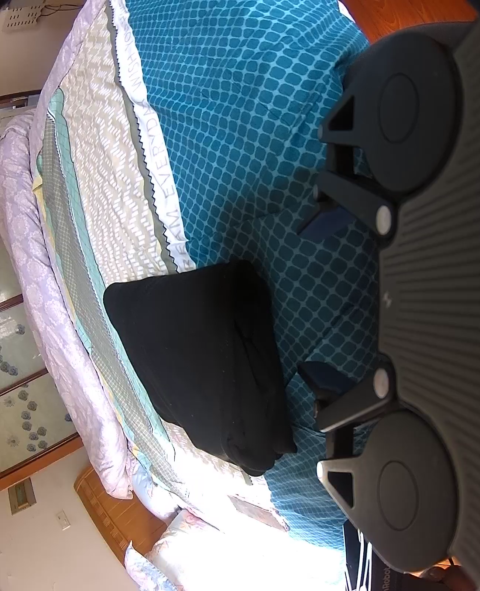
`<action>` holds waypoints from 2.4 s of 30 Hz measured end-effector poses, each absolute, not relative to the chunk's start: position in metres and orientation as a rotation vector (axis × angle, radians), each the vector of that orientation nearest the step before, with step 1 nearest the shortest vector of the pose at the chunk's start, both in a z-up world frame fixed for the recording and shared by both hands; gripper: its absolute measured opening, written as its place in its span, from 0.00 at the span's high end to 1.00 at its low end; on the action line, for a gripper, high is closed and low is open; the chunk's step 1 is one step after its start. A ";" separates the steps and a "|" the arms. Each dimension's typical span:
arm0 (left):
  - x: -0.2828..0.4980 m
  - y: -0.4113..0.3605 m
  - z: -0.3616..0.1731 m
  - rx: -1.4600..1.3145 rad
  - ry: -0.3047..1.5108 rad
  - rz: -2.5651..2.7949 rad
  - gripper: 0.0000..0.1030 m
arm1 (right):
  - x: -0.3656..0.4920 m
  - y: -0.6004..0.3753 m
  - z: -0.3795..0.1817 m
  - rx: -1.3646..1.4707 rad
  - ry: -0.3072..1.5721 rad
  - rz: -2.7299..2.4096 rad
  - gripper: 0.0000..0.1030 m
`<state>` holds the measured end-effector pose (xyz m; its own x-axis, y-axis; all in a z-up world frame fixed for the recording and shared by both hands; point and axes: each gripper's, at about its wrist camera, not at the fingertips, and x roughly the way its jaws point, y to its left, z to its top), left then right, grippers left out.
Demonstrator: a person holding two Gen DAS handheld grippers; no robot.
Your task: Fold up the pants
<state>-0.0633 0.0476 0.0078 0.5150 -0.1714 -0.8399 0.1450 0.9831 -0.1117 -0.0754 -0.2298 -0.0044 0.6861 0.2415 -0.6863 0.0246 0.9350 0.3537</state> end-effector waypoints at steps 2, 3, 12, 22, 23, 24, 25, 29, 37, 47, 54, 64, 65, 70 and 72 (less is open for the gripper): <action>-0.063 0.048 0.008 -0.030 1.013 -0.192 0.01 | -0.075 -0.230 -0.004 0.355 0.809 0.124 0.27; -0.063 0.048 0.008 -0.030 1.013 -0.193 0.01 | -0.075 -0.231 -0.004 0.359 0.810 0.125 0.27; -0.063 0.048 0.007 -0.028 1.017 -0.198 0.01 | -0.075 -0.230 -0.005 0.369 0.818 0.139 0.27; -0.062 0.048 0.006 -0.029 1.023 -0.201 0.01 | -0.075 -0.230 -0.006 0.372 0.820 0.140 0.27; -0.062 0.048 0.006 -0.029 1.023 -0.201 0.01 | -0.075 -0.229 -0.006 0.373 0.820 0.140 0.27; -0.062 0.048 0.006 -0.029 1.023 -0.201 0.01 | -0.075 -0.229 -0.006 0.373 0.820 0.140 0.27; -0.062 0.048 0.006 -0.029 1.024 -0.201 0.01 | -0.075 -0.229 -0.006 0.373 0.821 0.140 0.27; -0.063 0.048 0.006 -0.029 1.023 -0.202 0.01 | -0.075 -0.229 -0.006 0.372 0.820 0.140 0.28; -0.063 0.048 0.006 -0.029 1.023 -0.201 0.01 | -0.075 -0.229 -0.006 0.372 0.821 0.141 0.28; -0.063 0.048 0.006 -0.029 1.023 -0.201 0.01 | -0.075 -0.229 -0.006 0.372 0.821 0.141 0.29; -0.063 0.048 0.006 -0.029 1.023 -0.201 0.01 | -0.076 -0.228 -0.006 0.372 0.820 0.141 0.29; -0.064 0.047 0.006 -0.029 1.023 -0.202 0.01 | -0.076 -0.228 -0.006 0.371 0.821 0.141 0.29; -0.064 0.047 0.006 -0.030 1.023 -0.202 0.01 | -0.076 -0.228 -0.006 0.371 0.821 0.141 0.29; -0.064 0.046 0.006 -0.031 1.024 -0.200 0.01 | -0.076 -0.228 -0.006 0.371 0.821 0.142 0.29; -0.064 0.046 0.006 -0.031 1.023 -0.201 0.01 | -0.076 -0.228 -0.006 0.371 0.821 0.142 0.29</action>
